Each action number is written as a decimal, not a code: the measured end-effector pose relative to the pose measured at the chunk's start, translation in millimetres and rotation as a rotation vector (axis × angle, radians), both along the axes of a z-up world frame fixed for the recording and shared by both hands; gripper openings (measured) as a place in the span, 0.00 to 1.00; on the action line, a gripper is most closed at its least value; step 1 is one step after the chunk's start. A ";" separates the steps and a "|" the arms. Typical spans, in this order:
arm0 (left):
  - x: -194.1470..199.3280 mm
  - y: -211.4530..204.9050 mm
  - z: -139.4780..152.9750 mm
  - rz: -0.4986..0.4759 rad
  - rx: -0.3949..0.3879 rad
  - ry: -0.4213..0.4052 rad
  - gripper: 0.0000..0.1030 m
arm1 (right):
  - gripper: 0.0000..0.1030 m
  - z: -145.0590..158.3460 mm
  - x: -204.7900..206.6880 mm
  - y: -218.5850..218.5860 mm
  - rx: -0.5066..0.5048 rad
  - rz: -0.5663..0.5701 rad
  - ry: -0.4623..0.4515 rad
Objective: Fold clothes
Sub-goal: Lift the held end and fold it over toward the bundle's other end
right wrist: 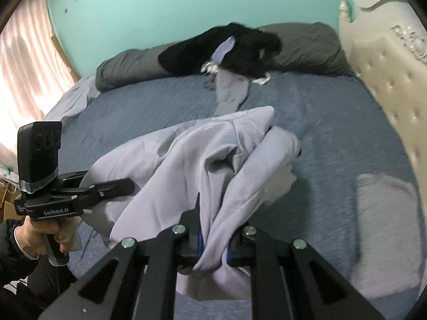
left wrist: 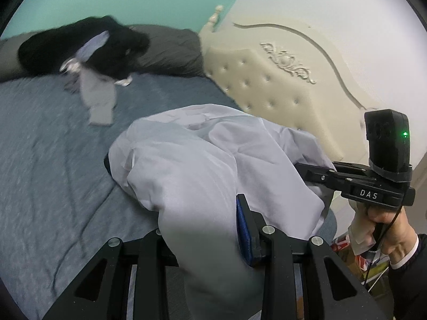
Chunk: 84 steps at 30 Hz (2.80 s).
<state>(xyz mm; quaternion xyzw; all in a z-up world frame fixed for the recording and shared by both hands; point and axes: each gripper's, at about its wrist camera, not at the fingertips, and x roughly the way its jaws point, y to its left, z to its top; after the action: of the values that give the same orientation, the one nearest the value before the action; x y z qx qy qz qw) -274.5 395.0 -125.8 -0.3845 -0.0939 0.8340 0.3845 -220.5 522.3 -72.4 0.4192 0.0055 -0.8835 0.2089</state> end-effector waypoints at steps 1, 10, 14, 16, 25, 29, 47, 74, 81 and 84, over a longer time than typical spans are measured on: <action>-2.8 10.7 4.0 -0.006 0.006 0.008 0.33 | 0.10 7.2 -2.0 11.5 0.005 -0.006 0.014; -34.4 136.1 26.4 -0.082 0.043 0.095 0.33 | 0.10 52.1 -19.1 137.5 0.020 -0.112 0.132; -37.5 203.9 33.4 -0.123 0.040 0.136 0.33 | 0.10 52.4 -25.7 201.6 0.026 -0.179 0.168; -37.5 237.7 32.4 -0.144 0.039 0.151 0.33 | 0.10 48.9 -27.2 230.0 0.029 -0.211 0.182; -14.8 354.0 -39.0 -0.207 -0.006 0.111 0.33 | 0.10 -40.5 -14.5 343.8 0.009 -0.354 0.145; 4.1 376.1 -69.5 -0.239 -0.029 0.095 0.33 | 0.10 -90.9 3.0 372.1 -0.039 -0.404 0.095; 30.5 369.4 -121.6 -0.269 -0.018 -0.063 0.31 | 0.10 -147.5 48.6 393.9 -0.124 -0.466 0.023; 20.2 383.0 -46.6 -0.248 -0.024 0.261 0.31 | 0.08 -86.8 15.7 381.8 -0.090 -0.454 0.222; 7.2 380.7 13.0 -0.241 0.041 0.351 0.31 | 0.08 -30.4 9.1 380.4 -0.079 -0.435 0.340; 2.3 378.9 18.8 -0.228 0.051 0.381 0.31 | 0.08 -16.0 5.7 377.6 -0.068 -0.426 0.373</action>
<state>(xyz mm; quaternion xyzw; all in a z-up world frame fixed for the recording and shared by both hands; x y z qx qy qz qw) -272.1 773.9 -107.0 -0.2183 0.0034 0.8400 0.4967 -214.8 899.8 -88.4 0.2338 -0.0740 -0.9691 0.0281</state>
